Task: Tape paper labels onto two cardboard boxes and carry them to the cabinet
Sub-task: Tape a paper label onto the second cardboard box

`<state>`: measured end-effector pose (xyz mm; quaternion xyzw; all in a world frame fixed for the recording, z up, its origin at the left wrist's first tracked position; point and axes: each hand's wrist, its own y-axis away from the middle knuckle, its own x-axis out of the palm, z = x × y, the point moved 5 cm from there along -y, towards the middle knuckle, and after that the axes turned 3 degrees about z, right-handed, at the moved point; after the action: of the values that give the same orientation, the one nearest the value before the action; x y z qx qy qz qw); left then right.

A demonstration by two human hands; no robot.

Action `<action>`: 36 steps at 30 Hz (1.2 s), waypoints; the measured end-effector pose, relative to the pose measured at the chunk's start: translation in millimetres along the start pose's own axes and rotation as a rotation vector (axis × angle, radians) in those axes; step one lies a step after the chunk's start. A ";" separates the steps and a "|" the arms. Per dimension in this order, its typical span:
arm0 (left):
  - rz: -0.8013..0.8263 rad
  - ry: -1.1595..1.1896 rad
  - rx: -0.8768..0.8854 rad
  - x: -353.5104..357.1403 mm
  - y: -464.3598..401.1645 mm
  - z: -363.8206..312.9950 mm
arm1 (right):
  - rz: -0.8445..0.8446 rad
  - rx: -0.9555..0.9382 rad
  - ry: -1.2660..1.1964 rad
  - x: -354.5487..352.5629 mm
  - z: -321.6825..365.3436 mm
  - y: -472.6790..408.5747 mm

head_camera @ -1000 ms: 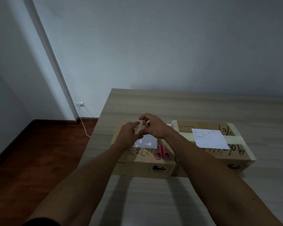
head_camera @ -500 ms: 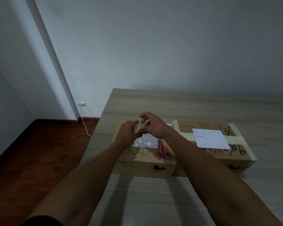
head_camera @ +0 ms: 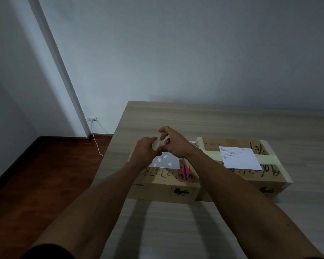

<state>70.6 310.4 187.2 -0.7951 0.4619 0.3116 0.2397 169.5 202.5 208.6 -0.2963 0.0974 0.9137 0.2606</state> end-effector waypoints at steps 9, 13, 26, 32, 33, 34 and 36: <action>0.016 0.033 -0.016 3.1 -1.1 -3.7 | -0.009 0.010 0.024 -1.4 -3.5 -1.3; 0.019 0.039 -0.031 4.8 -1.0 -4.9 | -0.030 0.008 0.025 -0.1 -5.0 0.4; 0.019 0.023 -0.044 11.4 -1.0 -3.9 | 0.009 0.027 0.061 -2.6 -8.0 0.0; 0.019 0.053 -0.060 14.2 -1.1 -4.0 | 0.028 0.038 0.079 -3.2 -11.1 0.2; 0.018 0.051 -0.063 14.1 -1.7 -3.9 | 0.028 0.042 0.075 -2.9 -11.0 0.4; 0.020 0.042 -0.063 13.8 -1.9 -3.5 | 0.029 0.045 0.063 -2.2 -10.2 0.9; 0.029 0.027 -0.056 13.1 -2.2 -3.1 | 0.030 0.048 0.039 -1.9 -8.2 1.6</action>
<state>78.4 301.7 180.2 -0.7988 0.4678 0.3170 0.2066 174.0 197.6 203.1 -0.3063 0.1286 0.9089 0.2521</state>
